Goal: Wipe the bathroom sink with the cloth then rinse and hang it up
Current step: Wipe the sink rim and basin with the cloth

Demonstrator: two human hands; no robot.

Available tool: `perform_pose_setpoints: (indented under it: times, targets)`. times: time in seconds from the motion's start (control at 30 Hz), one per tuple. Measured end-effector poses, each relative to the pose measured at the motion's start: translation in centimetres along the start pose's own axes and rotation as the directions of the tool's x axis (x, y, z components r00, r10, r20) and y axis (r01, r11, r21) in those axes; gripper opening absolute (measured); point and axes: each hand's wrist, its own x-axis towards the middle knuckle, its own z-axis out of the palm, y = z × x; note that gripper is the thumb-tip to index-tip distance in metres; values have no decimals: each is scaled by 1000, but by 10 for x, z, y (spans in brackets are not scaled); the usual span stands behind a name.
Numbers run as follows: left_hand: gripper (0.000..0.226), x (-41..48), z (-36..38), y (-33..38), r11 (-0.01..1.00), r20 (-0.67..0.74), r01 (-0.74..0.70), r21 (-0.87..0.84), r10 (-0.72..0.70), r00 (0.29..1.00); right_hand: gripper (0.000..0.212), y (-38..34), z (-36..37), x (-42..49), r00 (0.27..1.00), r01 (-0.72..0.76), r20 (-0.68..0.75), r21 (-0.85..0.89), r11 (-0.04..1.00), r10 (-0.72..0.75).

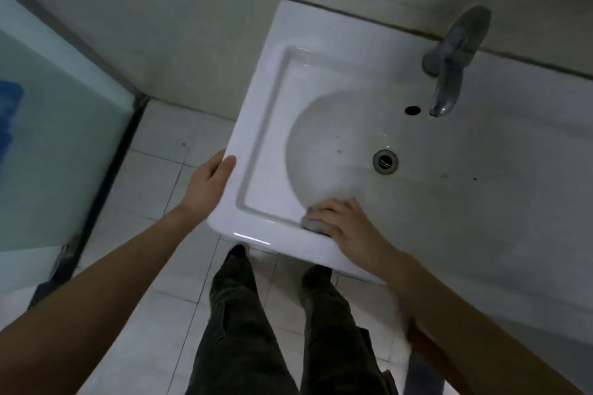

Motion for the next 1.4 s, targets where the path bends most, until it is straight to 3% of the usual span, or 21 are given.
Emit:
perform_pose_setpoints:
  times: [0.1, 0.23, 0.43, 0.63, 0.8, 1.0, 1.23, 1.3, 1.4]
  targets:
    - [22, -5, 1, 11, 998, -30, 16, 57, -15, 999, 48, 51, -33, -65, 999, -22, -36, -11, 1000, 21]
    - [21, -7, 3, 13, 998, -54, 47, 48, -44, 998, 36, 79, -53, -101, 992, -121, 24, -18, 992, 122]
    - [20, -1, 6, 9, 999, -57, 15, 33, -13, 998, 37, 27, -4, -18, 998, -28, -49, 149, 988, 36]
    - [21, -1, 7, 5, 989, -61, -35, 146, 44, 997, 29, -33, 31, 53, 991, 53, -125, 100, 994, -41]
    - [19, -1, 1, 5, 968, -29, -66, 242, 75, 997, 35, 16, -6, -11, 998, -61, 15, 166, 984, 59]
    - [32, -4, 4, 5, 955, -42, -88, 282, 104, 994, 28, 69, -60, -106, 985, -164, -30, 109, 980, 169]
    - [31, -4, 4, 7, 919, -50, -78, 388, 106, 993, 28, 82, -35, -95, 979, -197, -34, 80, 977, 200]
    - [38, -4, 3, 11, 881, -4, -119, 457, 136, 991, 28, 78, -38, -90, 975, -215, -34, 137, 967, 222]
    - [43, -3, 2, 20, 791, 4, -230, 566, 276, 961, 29, 75, -44, -86, 922, -279, -154, 371, 886, 355]
